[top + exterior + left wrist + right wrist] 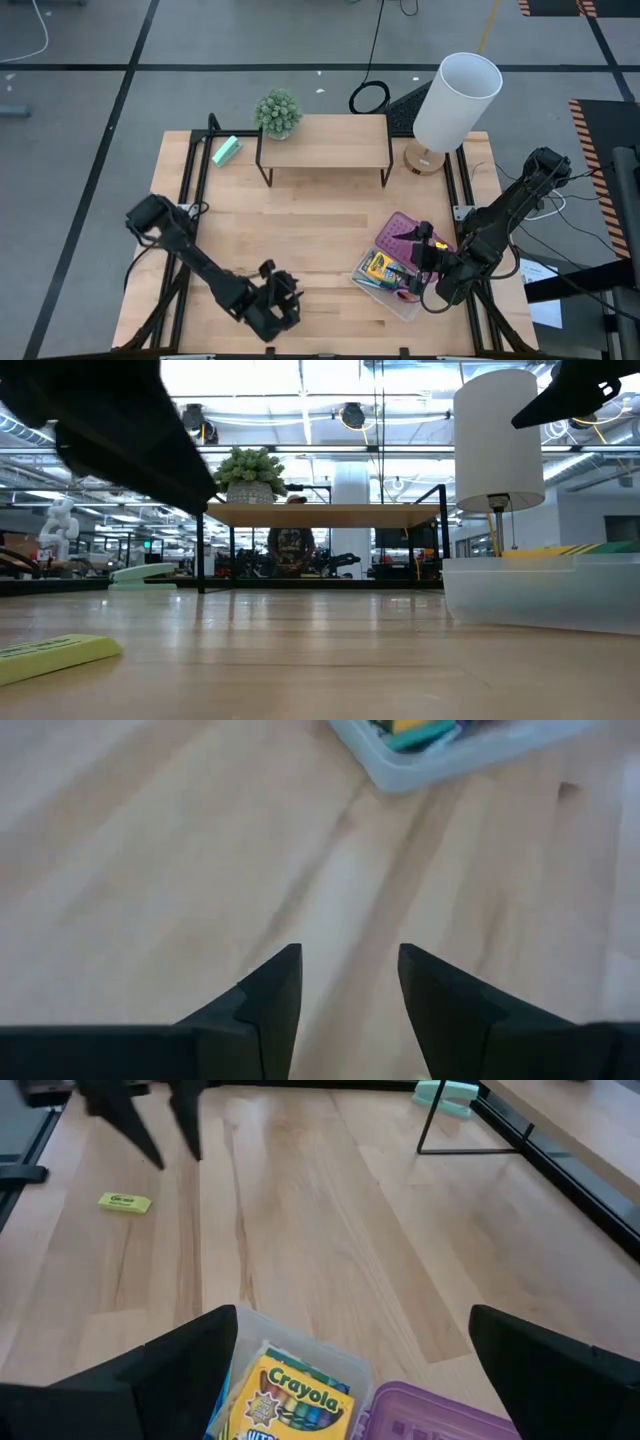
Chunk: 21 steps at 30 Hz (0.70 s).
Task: Pack school essentials
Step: Put the yellow eraser into the purple supply box
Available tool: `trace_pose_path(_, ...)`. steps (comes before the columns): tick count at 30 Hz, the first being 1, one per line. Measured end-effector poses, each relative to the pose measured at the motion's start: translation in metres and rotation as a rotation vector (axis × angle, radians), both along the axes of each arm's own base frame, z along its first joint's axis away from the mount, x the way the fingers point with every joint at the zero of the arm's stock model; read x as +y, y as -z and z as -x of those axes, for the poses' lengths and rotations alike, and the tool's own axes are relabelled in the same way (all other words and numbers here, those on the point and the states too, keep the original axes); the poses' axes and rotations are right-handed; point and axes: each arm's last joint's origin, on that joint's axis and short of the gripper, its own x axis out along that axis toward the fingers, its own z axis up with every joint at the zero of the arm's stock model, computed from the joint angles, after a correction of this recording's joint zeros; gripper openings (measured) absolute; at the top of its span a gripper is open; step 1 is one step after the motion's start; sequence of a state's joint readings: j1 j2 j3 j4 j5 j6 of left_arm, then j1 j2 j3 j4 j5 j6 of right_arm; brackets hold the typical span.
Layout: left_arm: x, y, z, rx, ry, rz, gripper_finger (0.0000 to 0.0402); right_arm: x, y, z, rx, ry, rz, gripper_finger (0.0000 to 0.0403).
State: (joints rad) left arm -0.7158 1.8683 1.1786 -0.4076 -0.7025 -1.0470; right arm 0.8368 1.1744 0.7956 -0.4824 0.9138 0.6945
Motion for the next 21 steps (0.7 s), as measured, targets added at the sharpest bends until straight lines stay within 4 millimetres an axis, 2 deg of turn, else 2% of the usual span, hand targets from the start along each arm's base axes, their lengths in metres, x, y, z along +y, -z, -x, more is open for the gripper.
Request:
trace_pose_path(4, -0.016, 0.006, -0.003, 0.067, -0.077, 0.070, 0.0170, 0.000, 0.000, 0.000, 0.000, -0.001, -0.001, 0.0392)
trace_pose_path(9, -0.027, 0.005, -0.005, 0.139, -0.208, 0.185, 0.0170, 0.001, -0.001, -0.001, -0.009, -0.001, -0.012, 0.0392)
trace_pose_path(16, -0.035, -0.014, -0.009, 0.207, -0.316, 0.343, 0.0170, 0.001, -0.001, -0.001, -0.010, -0.006, -0.021, 0.0392)
trace_pose_path(21, -0.033, -0.021, -0.016, 0.285, -0.427, 0.520, 0.0170, 0.002, 0.000, -0.001, 0.005, -0.020, -0.029, 0.0392)
